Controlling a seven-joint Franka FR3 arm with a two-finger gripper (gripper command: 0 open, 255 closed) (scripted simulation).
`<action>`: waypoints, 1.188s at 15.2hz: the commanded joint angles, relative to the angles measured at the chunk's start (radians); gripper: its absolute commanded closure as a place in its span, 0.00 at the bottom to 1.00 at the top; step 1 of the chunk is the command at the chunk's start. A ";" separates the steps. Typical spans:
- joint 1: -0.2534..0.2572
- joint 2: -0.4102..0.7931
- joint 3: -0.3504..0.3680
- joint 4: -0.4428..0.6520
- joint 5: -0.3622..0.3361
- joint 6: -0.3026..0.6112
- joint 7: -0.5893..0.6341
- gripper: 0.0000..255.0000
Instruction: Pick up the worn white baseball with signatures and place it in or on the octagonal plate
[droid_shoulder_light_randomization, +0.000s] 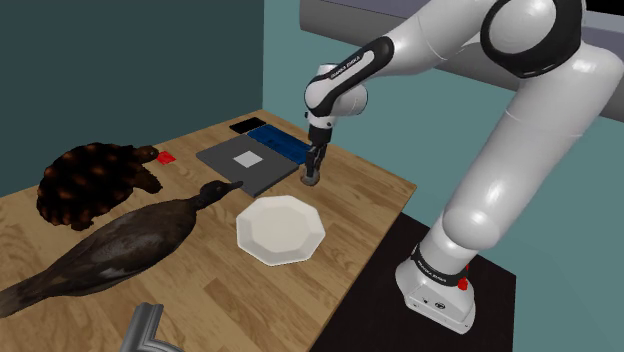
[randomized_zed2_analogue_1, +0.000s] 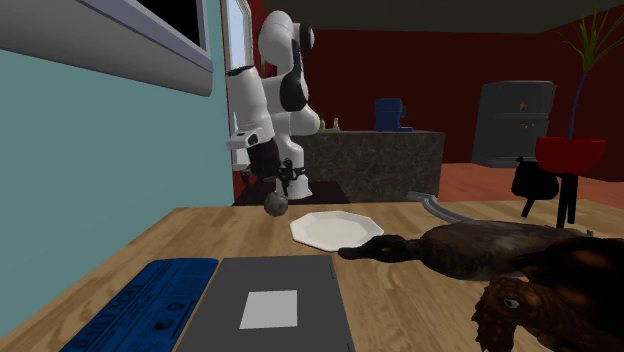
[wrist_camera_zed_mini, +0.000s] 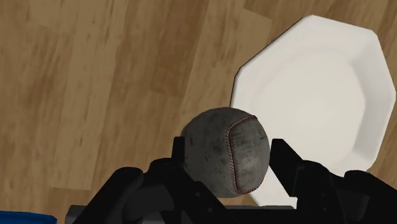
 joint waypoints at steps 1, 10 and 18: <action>0.030 -0.017 0.028 -0.017 0.011 0.011 0.051 1.00; 0.156 -0.044 0.155 -0.052 0.062 0.061 0.263 1.00; 0.199 0.020 0.199 -0.056 0.087 0.143 0.317 1.00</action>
